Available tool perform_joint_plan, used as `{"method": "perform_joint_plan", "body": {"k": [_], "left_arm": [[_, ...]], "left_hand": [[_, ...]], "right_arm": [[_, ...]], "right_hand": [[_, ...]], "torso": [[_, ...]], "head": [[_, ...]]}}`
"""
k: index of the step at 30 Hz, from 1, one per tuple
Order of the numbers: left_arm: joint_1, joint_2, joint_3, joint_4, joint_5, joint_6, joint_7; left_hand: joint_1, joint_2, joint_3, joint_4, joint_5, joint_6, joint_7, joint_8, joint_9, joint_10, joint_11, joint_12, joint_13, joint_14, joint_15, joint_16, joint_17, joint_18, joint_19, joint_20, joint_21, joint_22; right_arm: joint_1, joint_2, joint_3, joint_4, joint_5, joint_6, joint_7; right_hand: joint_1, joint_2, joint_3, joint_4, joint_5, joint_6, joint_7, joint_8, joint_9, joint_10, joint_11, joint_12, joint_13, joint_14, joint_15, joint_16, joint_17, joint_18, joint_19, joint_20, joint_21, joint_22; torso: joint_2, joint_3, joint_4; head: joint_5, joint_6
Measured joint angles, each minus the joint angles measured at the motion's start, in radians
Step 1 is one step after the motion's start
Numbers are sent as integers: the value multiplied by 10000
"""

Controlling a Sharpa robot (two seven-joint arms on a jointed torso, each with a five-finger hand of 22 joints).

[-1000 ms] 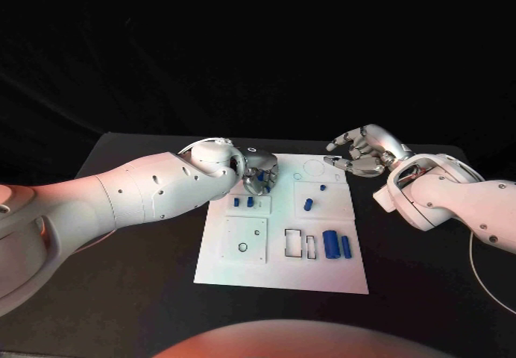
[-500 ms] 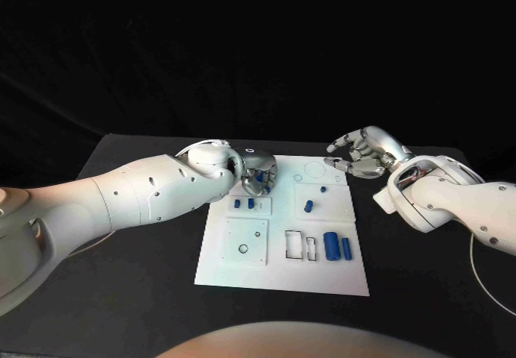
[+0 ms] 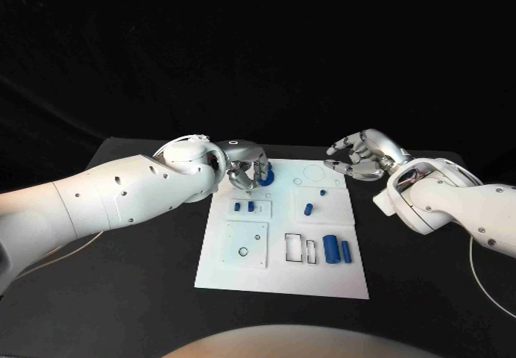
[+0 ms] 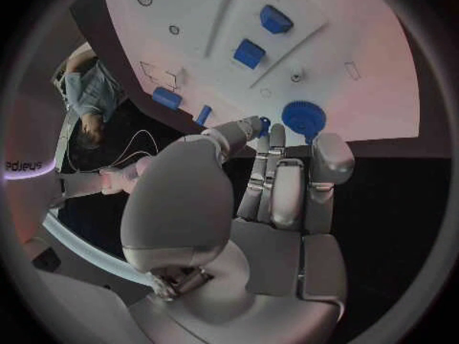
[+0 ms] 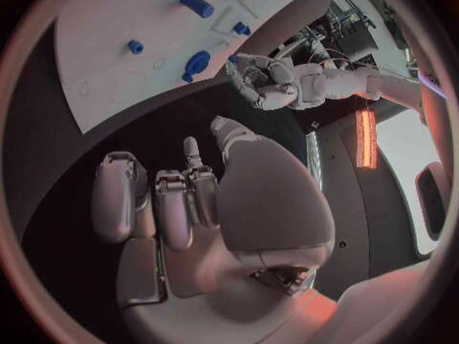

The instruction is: Assemble the parts on the task board

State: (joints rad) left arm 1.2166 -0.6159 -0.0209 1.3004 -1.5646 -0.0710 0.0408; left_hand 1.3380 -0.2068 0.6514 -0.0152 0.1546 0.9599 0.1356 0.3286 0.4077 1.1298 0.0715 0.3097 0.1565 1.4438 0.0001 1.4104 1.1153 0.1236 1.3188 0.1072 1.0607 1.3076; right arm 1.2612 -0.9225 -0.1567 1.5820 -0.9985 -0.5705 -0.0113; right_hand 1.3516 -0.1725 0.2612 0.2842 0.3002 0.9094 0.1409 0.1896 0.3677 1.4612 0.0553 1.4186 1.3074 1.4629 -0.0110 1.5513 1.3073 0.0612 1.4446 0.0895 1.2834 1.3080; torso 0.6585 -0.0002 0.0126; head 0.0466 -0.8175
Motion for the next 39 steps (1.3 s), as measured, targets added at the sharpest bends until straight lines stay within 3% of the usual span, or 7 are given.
{"method": "perform_joint_plan", "body": {"k": [6, 12, 26, 39], "left_arm": [[4, -420, 68, 175, 328, 22, -96], [4, -535, 72, 131, 558, 182, -190], [-44, -263, -41, -526, 703, 644, -300], [-79, -94, -104, -728, 819, 901, -297]], "left_hand": [[-54, -54, 0, 0, 0, 0, 0, 0, 1, 53, -52, -48, -9, 0, 0, 0, -42, -1, 0, 0, 0, 0], [-54, -54, 0, 0, 0, 35, -36, 0, 0, 53, -52, -48, -8, 0, 0, 0, -71, 0, 0, 0, -1, -1], [-54, -54, 0, 0, 0, 34, -36, -42, -2, 88, -18, -85, -8, -1, 0, 0, -109, 1, 0, 0, -4, -1], [-54, -54, 0, 0, -1, 34, -36, -42, -3, 88, -17, -85, -7, -1, 0, -1, -109, 0, -1, 0, -4, -1]], "right_arm": [[-22, -10, 0, -9, -2, 0, 0], [-35, -17, 0, -11, -3, 0, 0], [-45, 5, -1, -11, -7, 0, 0], [-46, 11, 0, -1, -8, 0, -1]], "right_hand": [[0, 0, 0, 0, 0, 0, 0, 0, -1, 0, 0, 0, 0, 0, 0, 0, 0, 0, 0, 0, 0, -1], [0, 0, 0, 0, 0, 0, 0, 0, -1, 0, 0, 0, -1, 0, 0, 0, 0, 0, 0, 0, 0, -1], [0, 0, 0, 0, 0, 0, 0, -1, -3, 0, 0, 1, -1, 0, 0, 0, 0, 0, 0, 0, 0, -3], [0, 0, 0, 0, 0, 0, 0, -1, -5, 0, 0, 1, -2, 0, 0, 0, 0, -1, 0, 0, 0, -5]], "torso": [[-9, -12, 12], [2, -16, 8], [18, -4, -17], [20, 2, -17]], "head": [[-14, 25], [-3, 25], [58, -4], [37, -54]]}}
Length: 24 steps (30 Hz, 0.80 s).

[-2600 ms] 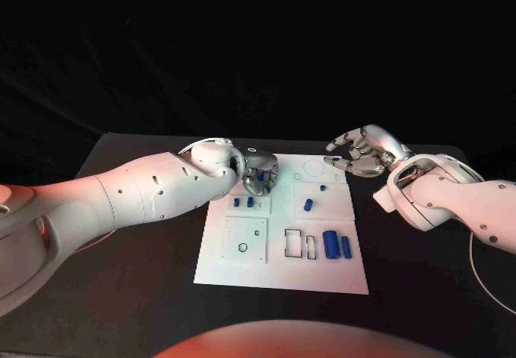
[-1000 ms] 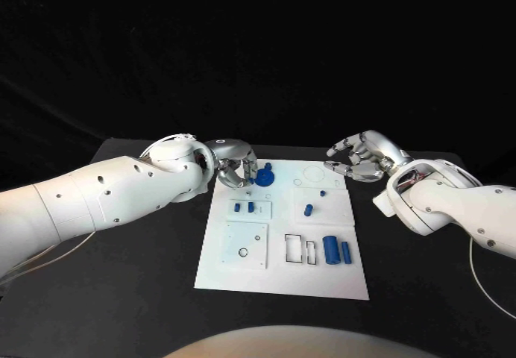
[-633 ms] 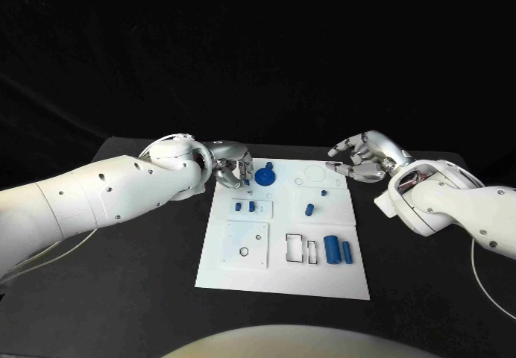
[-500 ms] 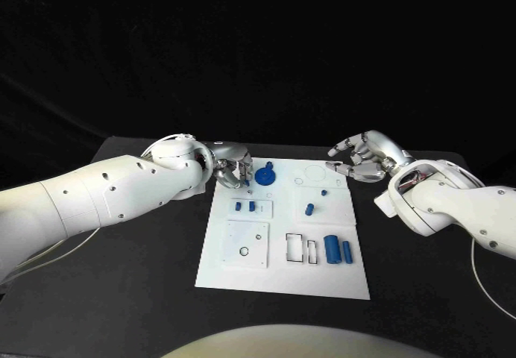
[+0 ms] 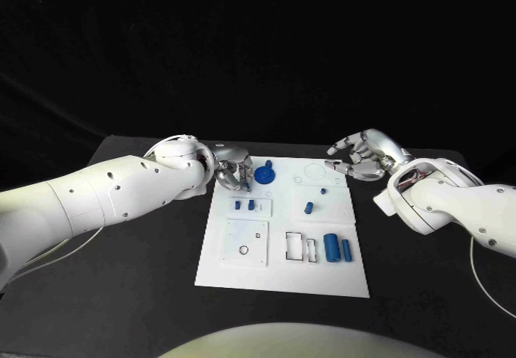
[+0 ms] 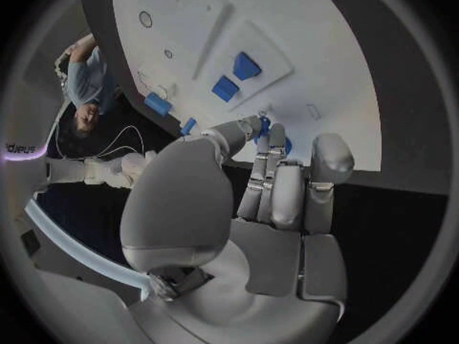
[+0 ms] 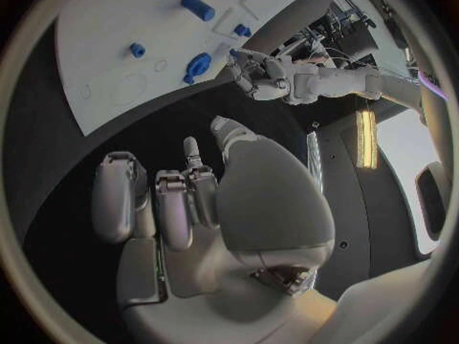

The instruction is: Assemble the parts on the task board

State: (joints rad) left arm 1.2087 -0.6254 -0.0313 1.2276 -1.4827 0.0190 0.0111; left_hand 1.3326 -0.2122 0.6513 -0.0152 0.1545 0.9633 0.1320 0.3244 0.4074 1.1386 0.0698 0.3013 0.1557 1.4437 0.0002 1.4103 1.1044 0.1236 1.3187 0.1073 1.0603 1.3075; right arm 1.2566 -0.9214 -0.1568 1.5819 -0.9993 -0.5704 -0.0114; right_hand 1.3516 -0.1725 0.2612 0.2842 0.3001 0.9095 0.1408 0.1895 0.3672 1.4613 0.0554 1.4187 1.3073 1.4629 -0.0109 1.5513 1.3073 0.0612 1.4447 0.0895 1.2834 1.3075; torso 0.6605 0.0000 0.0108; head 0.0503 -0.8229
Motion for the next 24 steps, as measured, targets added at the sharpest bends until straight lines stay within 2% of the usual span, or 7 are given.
{"method": "perform_joint_plan", "body": {"k": [9, 24], "left_arm": [[-15, 132, -70, -123, 52, 144, -8], [-18, 268, -95, -294, 15, 221, -37]], "left_hand": [[0, 0, 0, 0, 0, 0, 0, -32, 9, 0, 0, -49, 0, 0, 0, 0, -63, 0, 0, 0, -48, 0], [0, 0, -29, -28, 0, 0, 0, -40, 9, 127, -54, -49, 24, 0, 0, 0, -75, 0, 0, 0, -48, 0]], "right_arm": [[0, 0, 0, 7, -2, 0, -4], [0, -10, 0, 24, -2, -3, -5]], "right_hand": [[0, 0, 0, 0, 0, 0, 0, 0, -1, 0, 0, 0, 6, 0, 0, 0, 0, 1, 0, 0, 0, -1], [-40, -40, 83, -1, 0, 0, 0, 0, 18, 0, 0, 0, 7, 38, -38, 0, 0, 1, 0, 0, 0, -2]], "torso": [[-10, 0, 1], [-9, -1, 1]], "head": [[25, -5], [12, -25]]}}
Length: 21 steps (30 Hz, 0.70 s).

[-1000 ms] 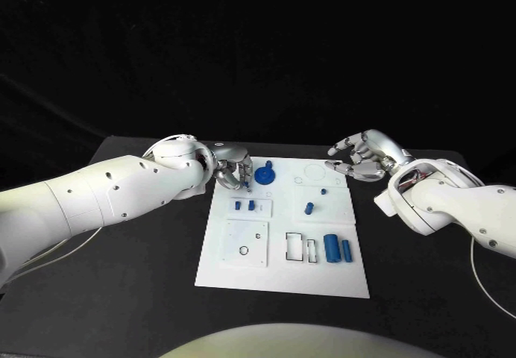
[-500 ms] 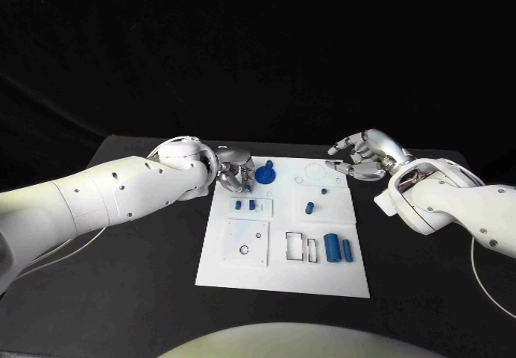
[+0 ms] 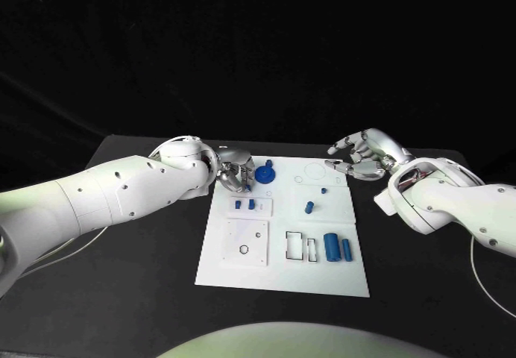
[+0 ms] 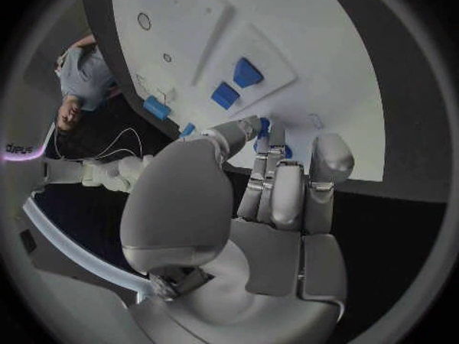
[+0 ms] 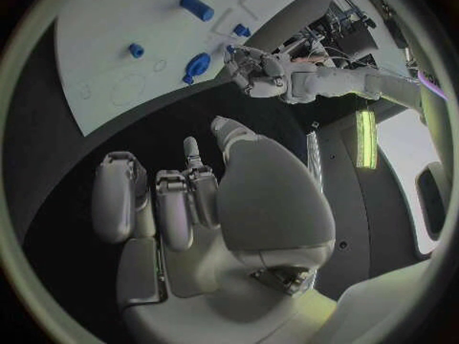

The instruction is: Assemble the parts on the task board

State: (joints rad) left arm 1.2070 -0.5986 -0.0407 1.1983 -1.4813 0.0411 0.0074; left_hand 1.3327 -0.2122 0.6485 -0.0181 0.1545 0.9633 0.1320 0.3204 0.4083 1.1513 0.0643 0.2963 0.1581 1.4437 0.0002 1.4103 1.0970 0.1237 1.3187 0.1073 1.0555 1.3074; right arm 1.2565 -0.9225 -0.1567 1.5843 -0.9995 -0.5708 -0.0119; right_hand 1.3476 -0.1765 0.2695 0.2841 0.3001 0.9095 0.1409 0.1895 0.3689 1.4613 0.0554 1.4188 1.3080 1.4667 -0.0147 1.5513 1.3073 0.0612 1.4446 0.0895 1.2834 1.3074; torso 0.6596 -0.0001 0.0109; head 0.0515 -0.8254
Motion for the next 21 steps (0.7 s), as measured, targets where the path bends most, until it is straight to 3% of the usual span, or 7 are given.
{"method": "perform_joint_plan", "body": {"k": [18, 21], "left_arm": [[3, 24, -15, 29, -40, 150, 3], [2, 20, -19, 29, -41, 157, 3]], "left_hand": [[0, 0, -29, -29, -117, 109, -38, 0, 31, 109, -32, 0, 42, 0, 0, 0, 38, 0, 0, 0, -35, -1], [-96, -97, -56, -56, -117, -80, 34, -255, -6, 109, -32, -100, 90, 0, 0, 0, 32, -1, 0, 0, -68, -1]], "right_arm": [[0, -3, 0, -8, 0, 1, 0], [0, -3, 0, -10, 0, 1, 0]], "right_hand": [[0, 0, 0, 0, 0, 0, 0, 0, -2, 0, 0, 0, -2, 0, 1, 0, 0, 0, 0, 0, 0, 8], [0, 0, 0, 0, 0, 0, 0, 0, -2, 0, 0, 0, -3, -1, 0, 0, 0, 0, 0, 0, 0, 7]], "torso": [[-7, -3, 9], [-7, -3, 9]], "head": [[-21, -27], [-22, -27]]}}
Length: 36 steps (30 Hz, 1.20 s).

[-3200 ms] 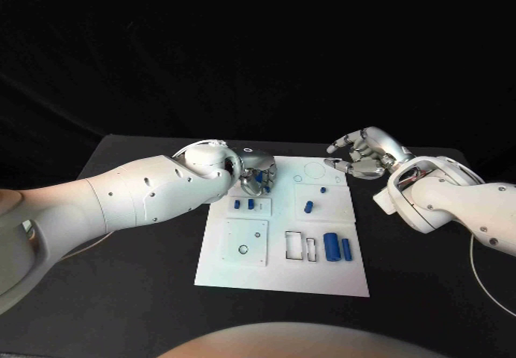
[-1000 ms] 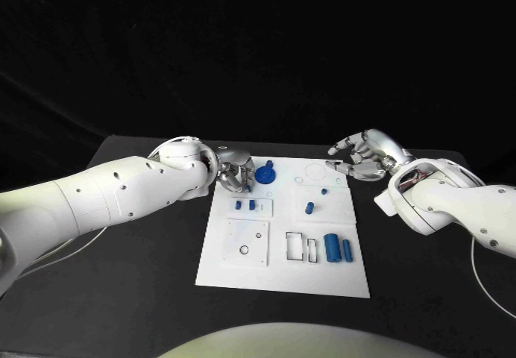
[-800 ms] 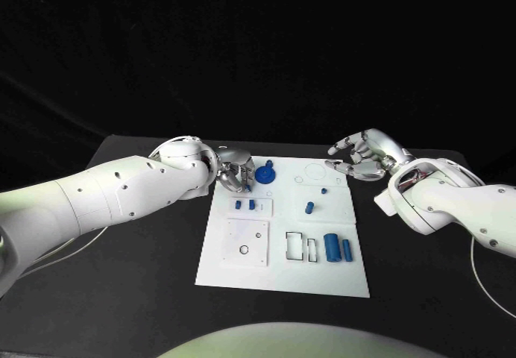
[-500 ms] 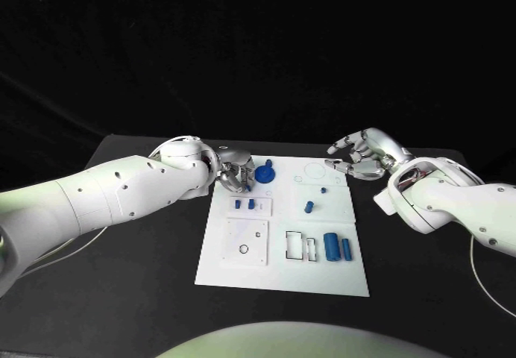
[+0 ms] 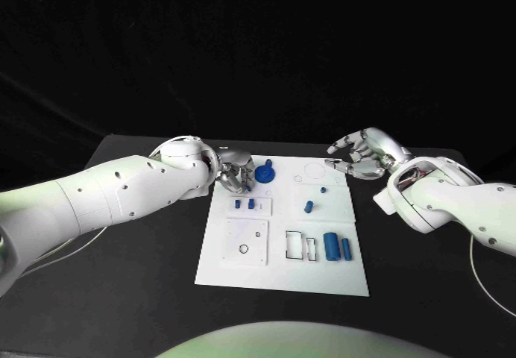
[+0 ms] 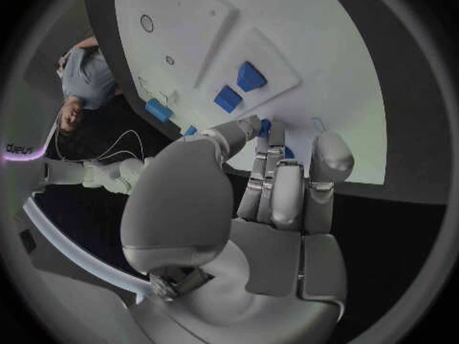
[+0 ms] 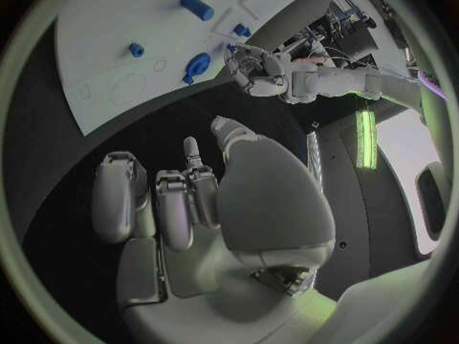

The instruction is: Assemble the parts on the task board

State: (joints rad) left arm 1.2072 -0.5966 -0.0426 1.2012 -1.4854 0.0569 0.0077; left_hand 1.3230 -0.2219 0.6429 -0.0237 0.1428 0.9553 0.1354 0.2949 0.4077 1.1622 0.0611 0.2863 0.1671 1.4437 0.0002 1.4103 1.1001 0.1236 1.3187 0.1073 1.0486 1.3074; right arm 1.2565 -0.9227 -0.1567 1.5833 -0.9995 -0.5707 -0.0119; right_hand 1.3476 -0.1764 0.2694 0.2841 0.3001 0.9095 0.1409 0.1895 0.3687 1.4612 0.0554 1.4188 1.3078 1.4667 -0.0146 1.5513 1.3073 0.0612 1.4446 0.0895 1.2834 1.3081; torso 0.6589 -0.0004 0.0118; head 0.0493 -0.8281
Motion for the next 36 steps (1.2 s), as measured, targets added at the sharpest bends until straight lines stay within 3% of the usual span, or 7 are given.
{"method": "perform_joint_plan", "body": {"k": [7, 25, 27, 30, 31, 33, 36], "left_arm": [[-9, -8, -9, -4, -5, 10, -25], [-10, -74, -9, 42, -6, -15, -95], [-10, -128, -9, 87, -4, -29, -98], [-13, -262, 6, 198, 16, -78, -104], [-14, -315, 16, 244, 28, -100, -105], [-16, -464, 62, 377, 87, -175, -107], [-16, -705, 164, 586, 297, -338, -104]], "left_hand": [[-127, -126, -72, 17, 117, -993, 36, -658, -307, -1, 0, -141, 69, -37, -36, 0, -96, 0, 0, 0, -46, 0], [-195, -195, -146, 58, 124, -1141, -4, -761, -371, -1, 1, -246, 94, -37, -36, 0, -173, 0, 0, 0, -96, 0], [-300, -218, -202, 91, 209, -1211, -1, -763, -387, -8, 8, -287, 107, -80, 7, 0, -231, 1, -1, 0, -167, 0], [-611, -401, -510, 227, 533, -1430, -80, -905, -453, -368, 206, -540, 122, -275, 94, -118, -543, 0, -149, 72, -429, 0], [-657, -445, -638, 270, 589, -1480, -125, -906, -472, -500, 261, -613, 114, -323, 142, -136, -632, 0, -184, 108, -489, 0], [-759, -469, -1034, 394, 731, -1657, -160, -984, -530, -855, 346, -752, 87, -500, 240, -256, -963, 0, -329, 182, -748, 0], [-724, -433, -1551, 521, 842, -1695, -157, -984, -584, -1325, 487, -894, 46, -872, 351, -531, -1689, 1, -599, 298, -1286, -1]], "right_arm": [[0, 5, 0, -9, 0, 0, 0], [0, 0, 0, -30, -12, 11, -9], [0, -1, 0, -49, -17, 29, -14], [-1, -6, 0, -95, -47, 88, -28], [-1, -9, 0, -111, -72, 116, -34], [-2, -15, 0, -158, -170, 205, -53], [-2, -13, 0, -239, -441, 431, -97]], "right_hand": [[-42, 42, 0, 0, 0, 0, 0, 0, 9, 0, 0, 0, -1, 0, 0, 0, 0, 0, 0, 0, -46, -1], [-44, 37, 41, -23, 0, 0, 0, 0, 13, -247, -39, -329, -2, 0, 1, -78, 0, 0, -52, -17, -240, -3], [-94, -13, 174, -28, -4, -37, -36, 2, 52, -919, -46, -1227, -221, -1, 1, -123, 0, 1, -211, -24, -542, -3], [-2, -157, 438, -44, -173, -39, -37, 76, 119, -2551, -40, -3723, -2314, -1, 1, -496, 0, 232, -542, -34, -1239, -4], [98, -257, 593, -52, -328, -105, -64, 79, 148, -3586, -1, -5381, -3691, -1, 1, -708, -1, 233, -706, -18, -1561, -4], [195, -486, 941, -36, -577, -67, -38, 154, 210, -4504, 62, -7544, -5427, -1, 1, -974, -168, 235, -823, 33, -1940, -4], [308, -861, 1409, -196, -661, 4, 163, 280, 296, -4630, 266, -9834, -7502, -22, 169, -1085, -330, 322, -942, 152, -2227, -4]], "torso": [[2, 0, 5], [-2, -1, -4], [-3, -4, -4], [-8, -4, -4], [-9, -6, -4], [-16, -7, -1], [-27, -6, 2]], "head": [[-7, 6], [-7, 22], [-5, 30], [-2, 36], [-1, 37], [-2, 44], [-9, 60]]}}
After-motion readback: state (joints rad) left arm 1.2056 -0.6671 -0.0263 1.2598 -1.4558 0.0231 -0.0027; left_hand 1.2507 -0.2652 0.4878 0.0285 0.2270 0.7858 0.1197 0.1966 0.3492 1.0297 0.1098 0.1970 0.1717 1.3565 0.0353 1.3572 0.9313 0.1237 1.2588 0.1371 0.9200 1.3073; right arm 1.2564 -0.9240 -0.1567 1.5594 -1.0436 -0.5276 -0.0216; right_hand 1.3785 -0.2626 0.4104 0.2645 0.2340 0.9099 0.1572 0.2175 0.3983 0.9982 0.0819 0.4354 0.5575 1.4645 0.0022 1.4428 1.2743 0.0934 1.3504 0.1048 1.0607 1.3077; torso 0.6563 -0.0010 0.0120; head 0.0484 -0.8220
